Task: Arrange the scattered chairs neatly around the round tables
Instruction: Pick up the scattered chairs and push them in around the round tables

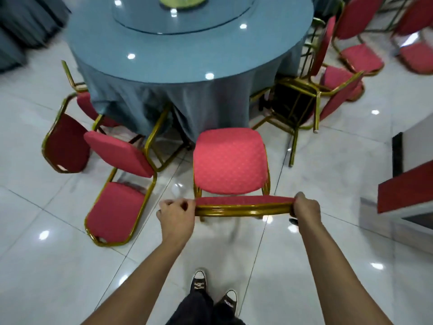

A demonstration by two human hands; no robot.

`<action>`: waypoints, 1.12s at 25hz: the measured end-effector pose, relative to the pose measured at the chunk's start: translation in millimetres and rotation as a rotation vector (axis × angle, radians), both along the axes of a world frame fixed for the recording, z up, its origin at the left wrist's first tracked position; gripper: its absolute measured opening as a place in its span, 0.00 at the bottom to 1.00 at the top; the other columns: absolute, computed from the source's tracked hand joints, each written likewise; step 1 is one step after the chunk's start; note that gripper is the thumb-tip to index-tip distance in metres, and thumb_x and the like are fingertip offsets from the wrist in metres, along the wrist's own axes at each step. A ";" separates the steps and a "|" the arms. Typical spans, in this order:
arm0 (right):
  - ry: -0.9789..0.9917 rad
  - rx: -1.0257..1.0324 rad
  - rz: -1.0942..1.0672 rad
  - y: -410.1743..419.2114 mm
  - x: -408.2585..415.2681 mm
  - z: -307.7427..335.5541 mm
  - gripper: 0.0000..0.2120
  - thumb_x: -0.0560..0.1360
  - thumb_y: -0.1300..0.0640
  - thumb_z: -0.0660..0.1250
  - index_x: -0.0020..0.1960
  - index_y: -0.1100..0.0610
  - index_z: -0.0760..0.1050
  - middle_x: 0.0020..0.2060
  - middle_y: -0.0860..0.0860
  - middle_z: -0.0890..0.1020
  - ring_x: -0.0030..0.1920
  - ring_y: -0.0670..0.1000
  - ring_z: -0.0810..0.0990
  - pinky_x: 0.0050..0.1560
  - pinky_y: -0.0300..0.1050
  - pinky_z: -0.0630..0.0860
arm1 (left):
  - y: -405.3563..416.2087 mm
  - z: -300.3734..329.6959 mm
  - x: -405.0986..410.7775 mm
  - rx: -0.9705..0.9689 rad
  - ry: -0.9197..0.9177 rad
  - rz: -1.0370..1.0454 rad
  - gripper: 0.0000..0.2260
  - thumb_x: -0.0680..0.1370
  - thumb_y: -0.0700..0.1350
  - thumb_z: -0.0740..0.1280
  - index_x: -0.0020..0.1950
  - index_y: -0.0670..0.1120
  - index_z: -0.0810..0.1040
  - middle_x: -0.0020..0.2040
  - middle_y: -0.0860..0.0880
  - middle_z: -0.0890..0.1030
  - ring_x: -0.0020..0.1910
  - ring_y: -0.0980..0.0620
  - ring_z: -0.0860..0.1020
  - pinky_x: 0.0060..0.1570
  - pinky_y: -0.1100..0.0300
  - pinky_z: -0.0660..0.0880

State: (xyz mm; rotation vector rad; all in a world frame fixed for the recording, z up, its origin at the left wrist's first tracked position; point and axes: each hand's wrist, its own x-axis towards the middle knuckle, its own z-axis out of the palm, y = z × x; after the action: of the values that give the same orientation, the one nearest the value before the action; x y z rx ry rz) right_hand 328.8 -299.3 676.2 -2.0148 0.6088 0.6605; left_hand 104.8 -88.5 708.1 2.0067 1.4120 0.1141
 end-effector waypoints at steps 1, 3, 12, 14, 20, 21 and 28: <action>-0.049 0.000 0.029 10.0 11.5 8.1 0.21 0.78 0.48 0.58 0.61 0.64 0.72 0.48 0.60 0.78 0.45 0.59 0.78 0.45 0.55 0.79 | 3.7 7.4 18.0 0.017 -0.038 -0.035 0.14 0.82 0.48 0.61 0.50 0.44 0.85 0.55 0.42 0.77 0.61 0.42 0.72 0.63 0.50 0.66; -0.105 -0.049 0.077 27.6 31.9 14.6 0.25 0.80 0.45 0.54 0.65 0.63 0.70 0.56 0.63 0.78 0.52 0.61 0.78 0.50 0.54 0.75 | 10.7 17.2 46.1 0.017 -0.061 -0.065 0.17 0.84 0.44 0.56 0.47 0.41 0.83 0.48 0.42 0.79 0.54 0.41 0.75 0.60 0.46 0.70; -0.096 -0.203 0.264 53.1 66.0 19.4 0.21 0.82 0.47 0.52 0.62 0.63 0.69 0.57 0.62 0.75 0.56 0.62 0.75 0.60 0.60 0.74 | 43.5 12.3 89.5 -0.037 0.059 -0.143 0.16 0.84 0.45 0.54 0.48 0.46 0.81 0.46 0.47 0.82 0.52 0.44 0.78 0.62 0.43 0.70; -0.089 -0.215 0.316 47.7 70.1 27.2 0.21 0.81 0.45 0.54 0.61 0.62 0.70 0.56 0.61 0.77 0.55 0.61 0.77 0.58 0.58 0.76 | 44.3 24.2 111.8 -0.102 0.123 -0.206 0.14 0.83 0.50 0.56 0.43 0.51 0.79 0.39 0.51 0.81 0.44 0.49 0.79 0.63 0.41 0.70; -0.285 -0.154 0.427 8.6 95.7 51.3 0.19 0.82 0.49 0.59 0.69 0.57 0.71 0.66 0.56 0.75 0.64 0.55 0.76 0.61 0.47 0.72 | -10.4 67.1 218.8 -0.087 0.014 -0.568 0.10 0.82 0.49 0.60 0.50 0.52 0.80 0.45 0.55 0.82 0.48 0.50 0.79 0.59 0.46 0.74; -0.334 -0.121 0.424 0.5 109.4 56.8 0.18 0.82 0.50 0.60 0.70 0.55 0.71 0.66 0.55 0.75 0.65 0.54 0.75 0.60 0.45 0.72 | -21.9 73.5 239.0 -0.095 -0.016 -0.618 0.09 0.82 0.49 0.60 0.50 0.52 0.81 0.47 0.55 0.82 0.49 0.50 0.79 0.59 0.46 0.74; -0.589 0.043 0.376 -82.9 266.8 89.4 0.16 0.82 0.50 0.62 0.69 0.48 0.70 0.65 0.47 0.73 0.61 0.45 0.76 0.56 0.39 0.72 | -115.0 106.0 406.8 -0.043 -0.182 -0.766 0.08 0.82 0.47 0.63 0.56 0.53 0.80 0.52 0.57 0.81 0.51 0.58 0.77 0.53 0.59 0.75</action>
State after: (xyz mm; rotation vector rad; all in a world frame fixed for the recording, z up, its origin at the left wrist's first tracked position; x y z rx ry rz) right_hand 595.6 -382.2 765.6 -2.1604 -0.1348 0.2557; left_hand 511.6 -203.5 814.1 2.2903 0.4667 -0.0717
